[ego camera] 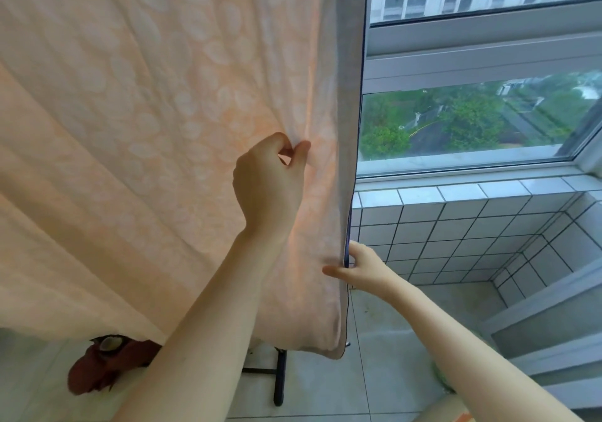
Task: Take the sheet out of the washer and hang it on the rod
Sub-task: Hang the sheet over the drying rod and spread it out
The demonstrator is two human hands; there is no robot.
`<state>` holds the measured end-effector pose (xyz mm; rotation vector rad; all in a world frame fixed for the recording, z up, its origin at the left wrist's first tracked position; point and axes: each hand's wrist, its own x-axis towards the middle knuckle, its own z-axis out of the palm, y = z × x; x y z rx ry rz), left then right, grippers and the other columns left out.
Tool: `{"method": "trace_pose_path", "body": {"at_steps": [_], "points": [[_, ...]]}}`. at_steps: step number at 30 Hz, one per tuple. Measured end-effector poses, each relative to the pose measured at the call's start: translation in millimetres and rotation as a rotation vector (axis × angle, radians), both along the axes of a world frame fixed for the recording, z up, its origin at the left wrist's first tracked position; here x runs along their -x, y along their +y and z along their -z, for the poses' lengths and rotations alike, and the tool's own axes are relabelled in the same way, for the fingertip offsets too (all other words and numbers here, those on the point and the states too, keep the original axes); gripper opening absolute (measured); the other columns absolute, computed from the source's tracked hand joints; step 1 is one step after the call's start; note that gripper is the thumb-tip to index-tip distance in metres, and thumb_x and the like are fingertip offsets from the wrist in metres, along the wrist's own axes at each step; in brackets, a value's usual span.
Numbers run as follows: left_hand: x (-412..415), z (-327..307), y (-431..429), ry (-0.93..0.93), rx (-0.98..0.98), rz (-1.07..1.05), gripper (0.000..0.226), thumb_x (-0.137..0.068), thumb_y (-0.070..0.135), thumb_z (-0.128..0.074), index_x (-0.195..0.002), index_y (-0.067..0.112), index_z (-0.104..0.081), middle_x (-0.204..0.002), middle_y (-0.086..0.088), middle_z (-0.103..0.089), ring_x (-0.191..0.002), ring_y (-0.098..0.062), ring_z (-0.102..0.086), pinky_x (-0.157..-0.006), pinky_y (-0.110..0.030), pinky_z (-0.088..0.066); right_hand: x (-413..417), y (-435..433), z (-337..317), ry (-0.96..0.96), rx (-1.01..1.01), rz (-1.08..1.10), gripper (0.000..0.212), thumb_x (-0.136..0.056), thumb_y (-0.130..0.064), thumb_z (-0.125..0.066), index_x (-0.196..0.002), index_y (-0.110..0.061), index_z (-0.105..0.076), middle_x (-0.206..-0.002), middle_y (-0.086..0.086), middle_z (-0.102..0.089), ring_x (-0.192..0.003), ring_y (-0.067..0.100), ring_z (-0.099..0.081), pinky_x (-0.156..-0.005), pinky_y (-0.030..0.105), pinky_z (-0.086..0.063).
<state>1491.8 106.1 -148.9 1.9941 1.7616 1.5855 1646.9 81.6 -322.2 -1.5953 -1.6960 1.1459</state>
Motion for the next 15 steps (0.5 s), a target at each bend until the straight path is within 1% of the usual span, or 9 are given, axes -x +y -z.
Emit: {"method": "trace_pose_path", "body": {"at_steps": [1, 3, 4, 7, 9, 12, 14, 15], "points": [[0, 2, 0, 0.002, 0.006, -0.004, 0.027, -0.088, 0.035, -0.067, -0.072, 0.012, -0.067, -0.064, 0.013, -0.055, -0.060, -0.018, -0.059, -0.056, -0.027, -0.038, 0, 1, -2, 0.045, -0.044, 0.012, 0.033, -0.071, -0.044, -0.071, -0.093, -0.019, -0.068, -0.098, 0.000, -0.066, -0.094, 0.014, -0.063, -0.087, 0.039, -0.053], [0, 6, 0, -0.002, 0.014, -0.012, 0.026, -0.087, 0.033, -0.067, -0.072, 0.012, -0.067, -0.063, 0.013, -0.054, -0.058, -0.017, -0.057, -0.055, -0.026, -0.032, 2, 2, -6, 0.090, -0.148, 0.046, 0.019, -0.080, -0.031, -0.072, -0.089, -0.014, -0.070, -0.092, 0.001, -0.069, -0.092, 0.015, -0.064, -0.085, 0.039, -0.053], [0, 7, 0, -0.005, 0.017, -0.013, 0.026, -0.087, 0.032, -0.068, -0.071, 0.012, -0.067, -0.063, 0.013, -0.053, -0.058, -0.017, -0.056, -0.052, -0.025, -0.031, 3, 3, -7, 0.083, -0.187, 0.076, 0.016, -0.084, -0.026, -0.071, -0.088, -0.010, -0.072, -0.088, 0.002, -0.071, -0.089, 0.018, -0.065, -0.083, 0.038, -0.052], [2, 8, 2, -0.002, 0.026, -0.025, 0.025, -0.087, 0.032, -0.068, -0.071, 0.013, -0.066, -0.061, 0.013, -0.052, -0.055, -0.016, -0.055, -0.050, -0.018, -0.030, 1, 3, -2, 0.002, -0.257, 0.161, 0.020, -0.087, -0.023, -0.070, -0.082, -0.004, -0.073, -0.074, 0.001, -0.067, -0.081, 0.027, -0.060, -0.076, 0.037, -0.049], [4, 8, 4, 0.002, 0.029, -0.030, 0.025, -0.087, 0.033, -0.068, -0.072, 0.013, -0.067, -0.062, 0.014, -0.053, -0.055, -0.015, -0.055, -0.050, -0.017, -0.032, -5, 5, 4, -0.004, -0.256, 0.206, 0.022, -0.087, -0.025, -0.070, -0.078, -0.005, -0.073, -0.070, -0.002, -0.063, -0.079, 0.029, -0.059, -0.073, 0.038, -0.047], [5, 3, 8, -0.005, 0.017, -0.020, 0.026, -0.087, 0.034, -0.068, -0.068, 0.017, -0.064, -0.061, 0.014, -0.054, -0.054, -0.014, -0.055, -0.051, -0.022, -0.035, -13, 10, 4, -0.016, -0.222, 0.211, 0.022, -0.087, -0.025, -0.070, -0.079, -0.005, -0.074, -0.070, -0.007, -0.062, -0.080, 0.026, -0.059, -0.074, 0.036, -0.047], [4, 1, 11, -0.003, 0.008, -0.011, 0.026, -0.087, 0.034, -0.068, -0.067, 0.019, -0.062, -0.062, 0.014, -0.055, -0.056, -0.014, -0.056, -0.053, -0.025, -0.037, -16, 10, 0, 0.005, -0.181, 0.191, 0.020, -0.086, -0.026, -0.070, -0.080, -0.008, -0.075, -0.077, -0.004, -0.068, -0.085, 0.020, -0.062, -0.081, 0.037, -0.050], [4, 0, 11, -0.006, 0.002, -0.002, 0.024, -0.087, 0.034, -0.069, -0.069, 0.019, -0.064, -0.065, 0.014, -0.058, -0.057, -0.013, -0.056, -0.054, -0.025, -0.039, -16, 8, -5, 0.026, -0.177, 0.174, 0.016, -0.086, -0.026, -0.070, -0.081, -0.012, -0.075, -0.082, -0.005, -0.071, -0.088, 0.014, -0.064, -0.084, 0.037, -0.051]]}}
